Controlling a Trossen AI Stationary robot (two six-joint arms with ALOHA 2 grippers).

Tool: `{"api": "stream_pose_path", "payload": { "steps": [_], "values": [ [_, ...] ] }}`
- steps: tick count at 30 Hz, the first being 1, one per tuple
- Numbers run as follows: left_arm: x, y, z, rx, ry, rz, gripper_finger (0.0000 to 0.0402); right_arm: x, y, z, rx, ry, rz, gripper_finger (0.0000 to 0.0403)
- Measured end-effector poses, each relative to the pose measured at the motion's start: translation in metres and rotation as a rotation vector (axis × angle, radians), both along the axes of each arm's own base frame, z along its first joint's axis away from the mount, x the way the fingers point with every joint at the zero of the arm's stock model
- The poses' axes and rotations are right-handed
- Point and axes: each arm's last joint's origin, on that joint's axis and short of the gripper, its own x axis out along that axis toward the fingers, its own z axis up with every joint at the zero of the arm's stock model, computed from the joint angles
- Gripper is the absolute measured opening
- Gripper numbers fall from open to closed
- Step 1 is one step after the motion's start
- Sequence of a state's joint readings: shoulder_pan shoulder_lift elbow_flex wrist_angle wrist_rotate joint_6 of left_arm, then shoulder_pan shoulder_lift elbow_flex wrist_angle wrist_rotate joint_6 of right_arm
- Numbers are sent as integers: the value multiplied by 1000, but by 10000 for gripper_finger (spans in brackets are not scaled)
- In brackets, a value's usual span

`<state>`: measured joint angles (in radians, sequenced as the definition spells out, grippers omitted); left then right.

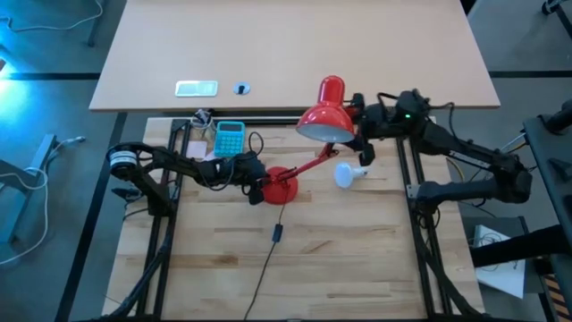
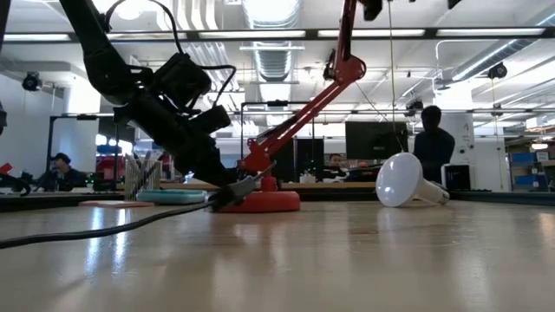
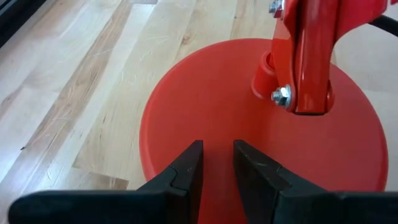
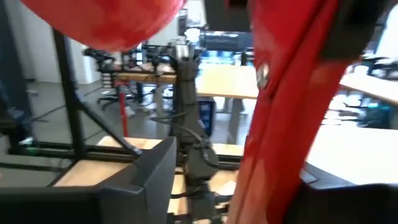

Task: Screw lightbulb
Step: Adjust the red lamp

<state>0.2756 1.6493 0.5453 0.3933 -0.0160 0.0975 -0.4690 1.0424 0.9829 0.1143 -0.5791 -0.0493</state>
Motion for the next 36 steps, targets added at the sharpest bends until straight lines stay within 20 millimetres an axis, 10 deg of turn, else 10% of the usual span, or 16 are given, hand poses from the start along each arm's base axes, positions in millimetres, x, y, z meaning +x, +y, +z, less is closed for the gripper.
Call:
{"api": "stream_pose_path", "payload": {
  "steps": [12,36],
  "values": [
    [0,0,0,-1,1,-1,80,-36,13,24,-33,-111,-145,209],
    [0,-1,0,19,6,-51,80,-21,8,29,8,-191,-62,44]
  ]
}}
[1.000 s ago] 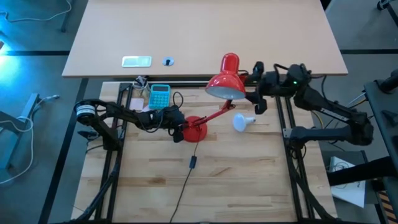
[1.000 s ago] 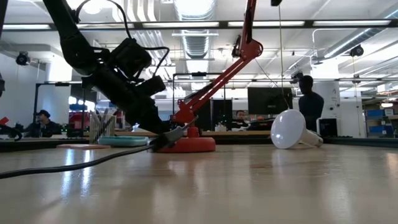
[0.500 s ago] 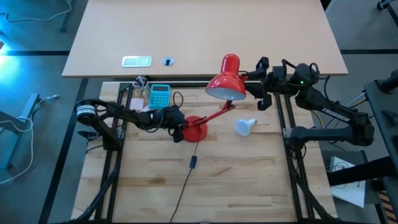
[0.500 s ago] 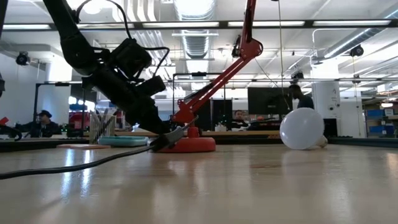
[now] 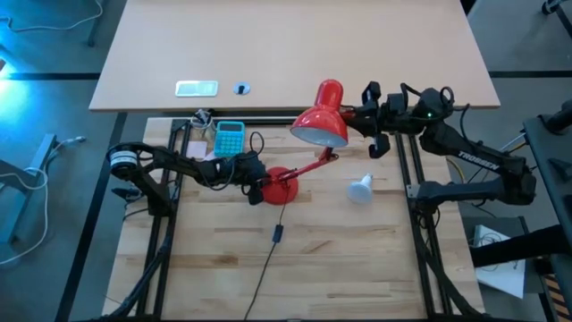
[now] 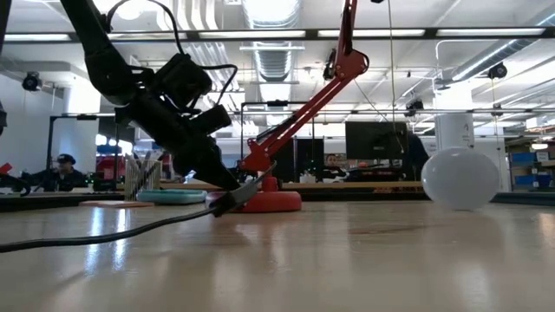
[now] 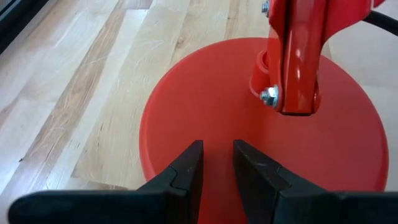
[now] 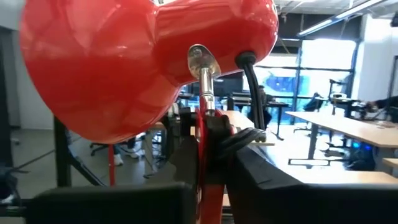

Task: Screw lightbulb
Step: Adjust the red lamp

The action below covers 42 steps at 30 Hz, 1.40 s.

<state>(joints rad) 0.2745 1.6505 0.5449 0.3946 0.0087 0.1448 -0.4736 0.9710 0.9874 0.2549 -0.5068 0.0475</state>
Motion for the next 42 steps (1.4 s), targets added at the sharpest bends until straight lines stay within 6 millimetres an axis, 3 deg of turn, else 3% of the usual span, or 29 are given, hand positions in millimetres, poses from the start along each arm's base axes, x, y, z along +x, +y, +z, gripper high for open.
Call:
{"api": "stream_pose_path", "payload": {
  "steps": [17,28,42],
  "values": [
    [1,0,2,7,-25,0,80,40,-21,-21,65,33,4,38],
    [3,1,3,-2,-41,11,80,56,-23,-25,58,5,31,40],
    [13,5,13,-11,-83,56,80,94,-40,-53,76,-17,40,41]
  ]
}}
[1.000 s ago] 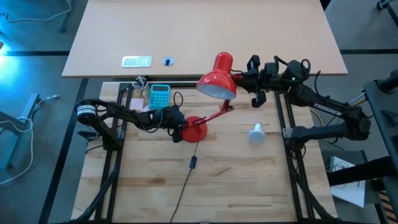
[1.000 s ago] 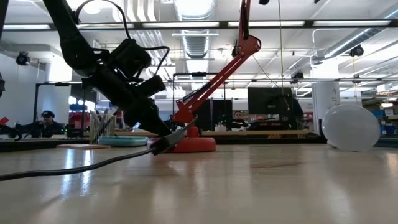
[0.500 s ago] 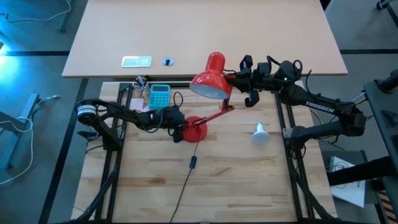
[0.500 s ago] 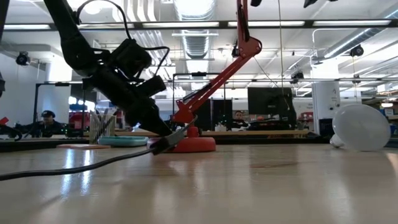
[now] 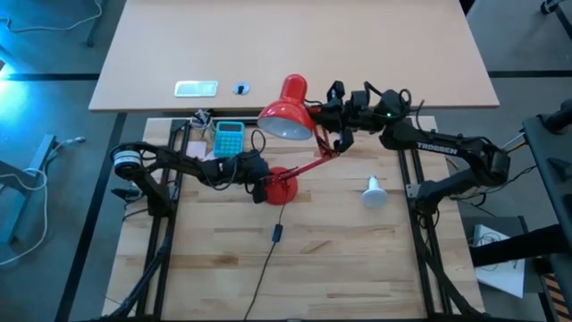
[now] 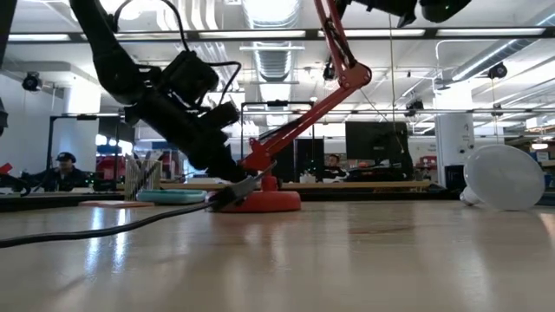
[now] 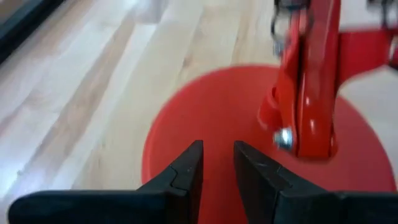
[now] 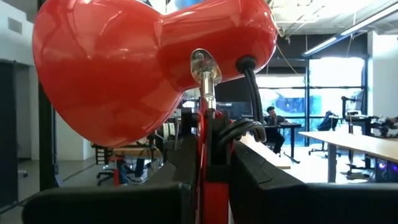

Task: Screw lightbulb
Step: Adjust the red lamp

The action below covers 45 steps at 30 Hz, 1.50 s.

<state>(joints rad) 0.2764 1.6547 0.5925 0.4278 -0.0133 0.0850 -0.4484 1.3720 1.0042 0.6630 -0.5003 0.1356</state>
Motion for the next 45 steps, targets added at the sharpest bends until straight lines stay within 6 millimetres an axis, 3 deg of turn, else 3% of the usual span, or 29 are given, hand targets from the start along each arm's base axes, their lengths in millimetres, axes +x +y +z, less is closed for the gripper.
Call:
{"api": "stream_pose_path", "payload": {
  "steps": [6,12,26,31,37,45],
  "values": [
    [10,4,12,5,-55,18,80,13,-7,-16,39,39,1,64],
    [17,10,23,12,-122,37,80,13,-6,-32,81,159,22,109],
    [7,11,2,4,-56,74,80,-21,15,7,-69,113,-4,208],
    [8,11,5,30,-62,52,80,-37,21,13,-112,159,-21,230],
    [8,11,5,39,-65,47,80,-47,20,16,-86,179,-49,236],
    [10,11,-7,27,-29,48,80,-22,12,15,44,15,-209,194]
  ]
}}
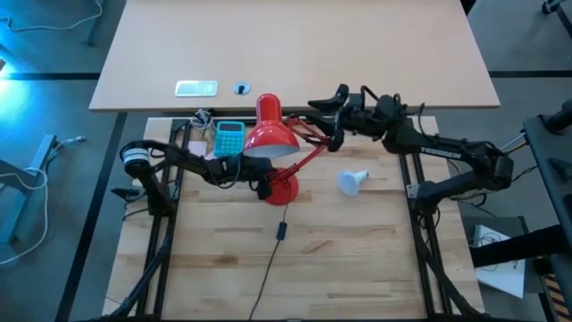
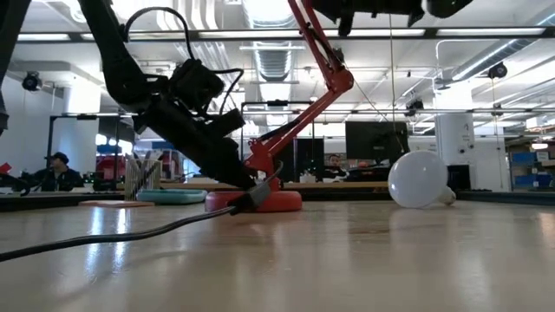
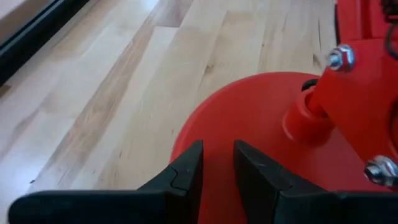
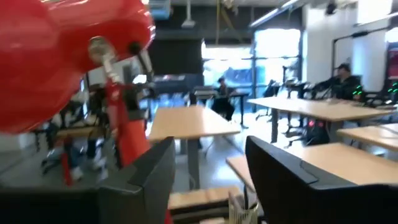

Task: Screw lightbulb
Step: Adjust the red lamp

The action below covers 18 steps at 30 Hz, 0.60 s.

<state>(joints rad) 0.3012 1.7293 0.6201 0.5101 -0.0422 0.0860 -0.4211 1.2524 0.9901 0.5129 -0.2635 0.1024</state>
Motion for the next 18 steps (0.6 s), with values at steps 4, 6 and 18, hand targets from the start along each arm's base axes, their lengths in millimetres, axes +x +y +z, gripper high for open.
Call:
{"api": "stream_pose_path", "payload": {
  "steps": [4,6,18],
  "values": [
    [2,0,-5,-17,-4,10,80,13,3,-4,15,-49,-17,153],
    [2,1,-6,-19,-7,12,80,17,6,-7,13,-50,-11,127],
    [2,3,-7,-14,-12,12,80,34,21,-17,-41,29,-54,5]
  ]
}}
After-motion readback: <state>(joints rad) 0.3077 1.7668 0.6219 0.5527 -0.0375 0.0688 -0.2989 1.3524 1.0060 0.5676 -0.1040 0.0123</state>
